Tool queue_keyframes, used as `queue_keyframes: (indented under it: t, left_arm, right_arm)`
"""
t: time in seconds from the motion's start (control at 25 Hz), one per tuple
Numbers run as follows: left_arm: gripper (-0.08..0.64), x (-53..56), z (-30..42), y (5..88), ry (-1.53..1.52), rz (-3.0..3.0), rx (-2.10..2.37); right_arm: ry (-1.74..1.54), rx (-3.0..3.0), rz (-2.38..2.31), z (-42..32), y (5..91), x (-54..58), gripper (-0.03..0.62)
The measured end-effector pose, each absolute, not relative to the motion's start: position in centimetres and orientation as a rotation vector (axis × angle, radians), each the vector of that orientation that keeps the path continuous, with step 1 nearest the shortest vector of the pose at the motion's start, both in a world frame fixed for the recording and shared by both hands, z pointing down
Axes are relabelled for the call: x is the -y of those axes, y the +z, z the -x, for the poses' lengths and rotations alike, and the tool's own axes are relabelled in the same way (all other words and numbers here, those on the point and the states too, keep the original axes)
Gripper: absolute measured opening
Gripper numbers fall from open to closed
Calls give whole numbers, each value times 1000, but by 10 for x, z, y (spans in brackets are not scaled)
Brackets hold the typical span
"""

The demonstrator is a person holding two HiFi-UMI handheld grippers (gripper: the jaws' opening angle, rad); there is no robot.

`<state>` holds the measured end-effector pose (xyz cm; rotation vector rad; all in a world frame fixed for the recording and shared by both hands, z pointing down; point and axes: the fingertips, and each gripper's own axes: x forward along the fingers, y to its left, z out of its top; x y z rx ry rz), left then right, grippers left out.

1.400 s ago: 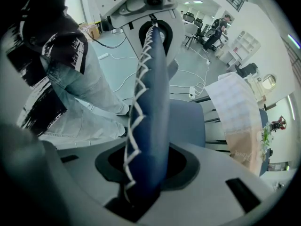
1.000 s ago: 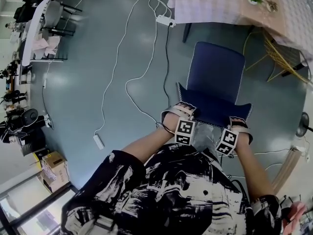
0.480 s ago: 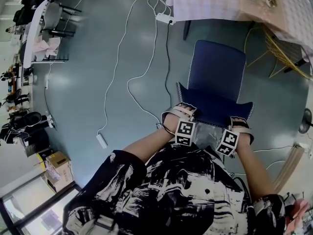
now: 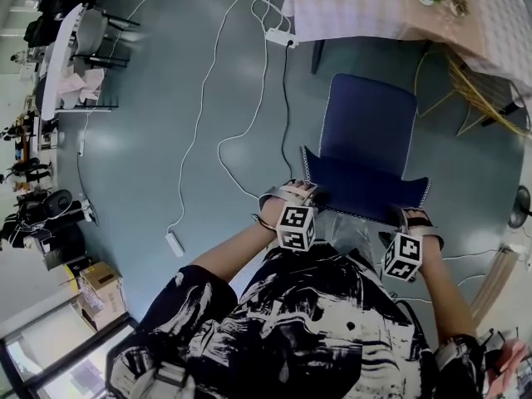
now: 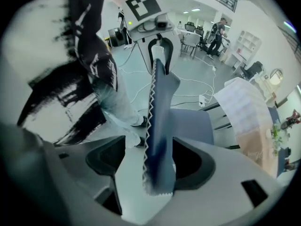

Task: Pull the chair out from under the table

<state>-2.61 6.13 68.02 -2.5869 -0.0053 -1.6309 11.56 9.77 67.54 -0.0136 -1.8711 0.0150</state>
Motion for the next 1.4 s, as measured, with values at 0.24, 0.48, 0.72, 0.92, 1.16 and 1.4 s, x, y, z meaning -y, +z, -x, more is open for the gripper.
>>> queue_keyframes:
  t: [0.24, 0.48, 0.72, 0.92, 1.16, 1.4]
  left_arm:
    - [143, -15, 51, 557, -1321, 2941, -230]
    - [123, 117, 33, 346, -458, 3075, -794]
    - [100, 173, 15, 229, -115, 2961, -846]
    - [71, 194, -2, 199, -25, 2952, -890]
    - [36, 200, -12, 190, -23, 2916, -922]
    - [5, 193, -16, 190, -4, 2892, -951]
  right_arm:
    - [83, 2159, -256, -138, 523, -24, 298]
    - [86, 2754, -961, -127, 298, 99, 253]
    - [-91, 2885, -1312, -126, 194, 155, 203]
    - [-109, 2787, -1486, -123, 177, 182, 122]
    - [-52, 2708, -1565, -119, 187, 189, 31]
    - [-23, 2685, -1566, -112, 197, 183, 3]
